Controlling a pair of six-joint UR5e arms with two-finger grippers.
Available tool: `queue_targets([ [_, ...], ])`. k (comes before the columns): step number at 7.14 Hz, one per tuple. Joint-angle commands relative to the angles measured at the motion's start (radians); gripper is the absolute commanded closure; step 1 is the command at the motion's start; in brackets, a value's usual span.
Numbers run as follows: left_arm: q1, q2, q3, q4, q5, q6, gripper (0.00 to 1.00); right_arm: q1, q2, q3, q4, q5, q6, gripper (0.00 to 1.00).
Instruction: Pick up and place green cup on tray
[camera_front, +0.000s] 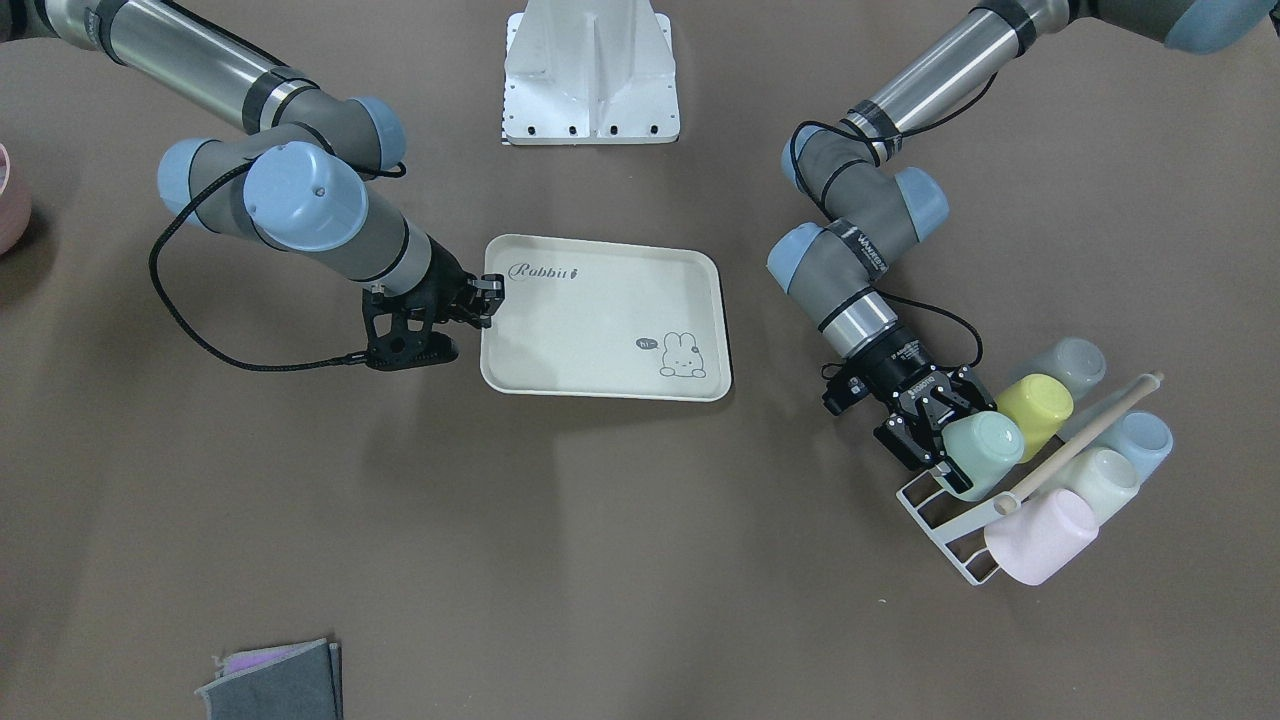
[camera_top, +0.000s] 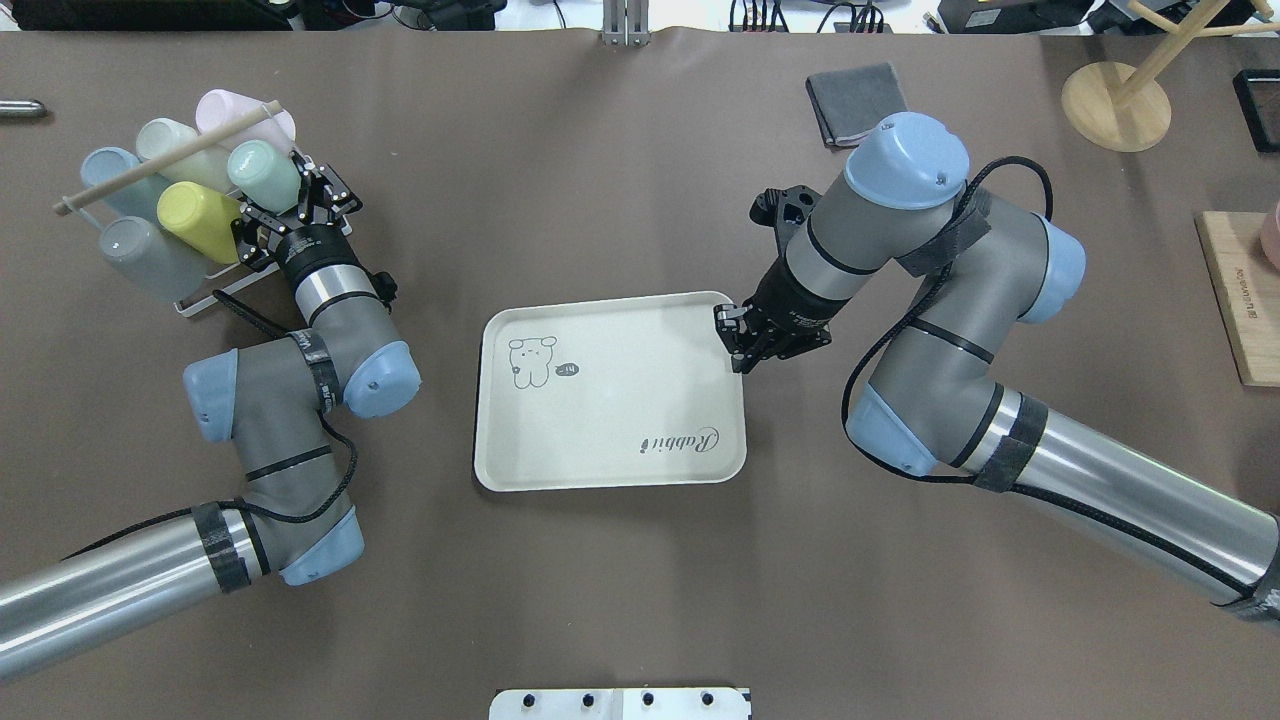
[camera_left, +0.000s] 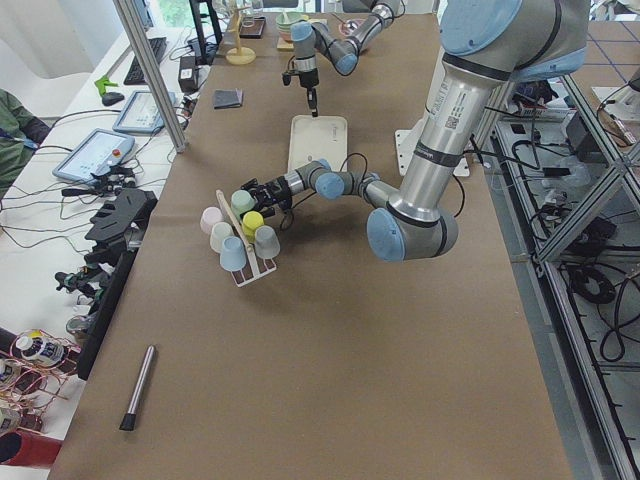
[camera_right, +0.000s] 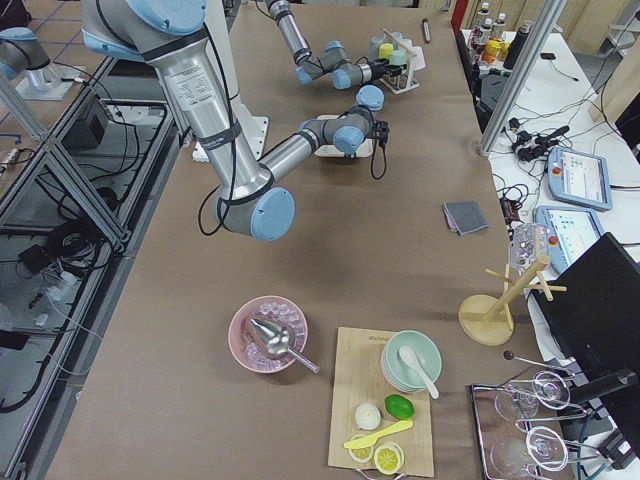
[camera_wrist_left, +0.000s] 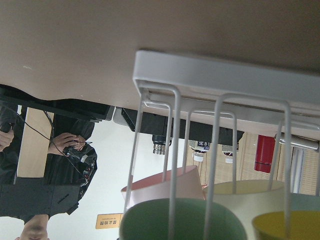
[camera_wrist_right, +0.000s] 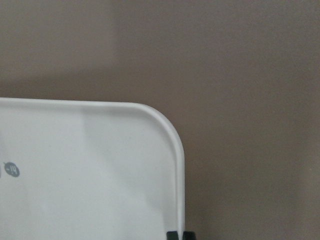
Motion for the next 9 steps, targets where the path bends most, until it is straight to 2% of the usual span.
queue_targets([
  [1, -0.001, 0.022, -0.047, -0.007, 0.000, 0.049, 0.46, -0.010, -0.012, 0.000, 0.026, 0.000, 0.015, 1.00],
  [3, -0.002, 0.065, -0.122, -0.007, 0.000, 0.106, 0.46, -0.029, -0.054, 0.011, 0.028, -0.004, 0.005, 1.00],
  [4, -0.001, 0.088, -0.162, -0.007, 0.000, 0.136, 0.46, -0.030, -0.054, 0.015, 0.026, -0.009, 0.007, 0.57],
  [5, -0.002, 0.108, -0.210, -0.009, -0.002, 0.184, 0.46, -0.029, -0.054, 0.017, 0.022, -0.009, 0.012, 0.08],
  [6, -0.002, 0.124, -0.257, -0.009, -0.003, 0.230, 0.46, -0.029, -0.054, 0.023, 0.017, -0.016, 0.019, 0.00],
  [8, -0.008, 0.129, -0.339, -0.016, -0.003, 0.302, 0.46, 0.018, -0.061, 0.029, -0.016, -0.006, 0.010, 0.00],
  [9, -0.008, 0.128, -0.360, -0.065, -0.005, 0.339, 0.45, 0.035, -0.063, 0.037, -0.050, -0.015, 0.001, 0.00],
])
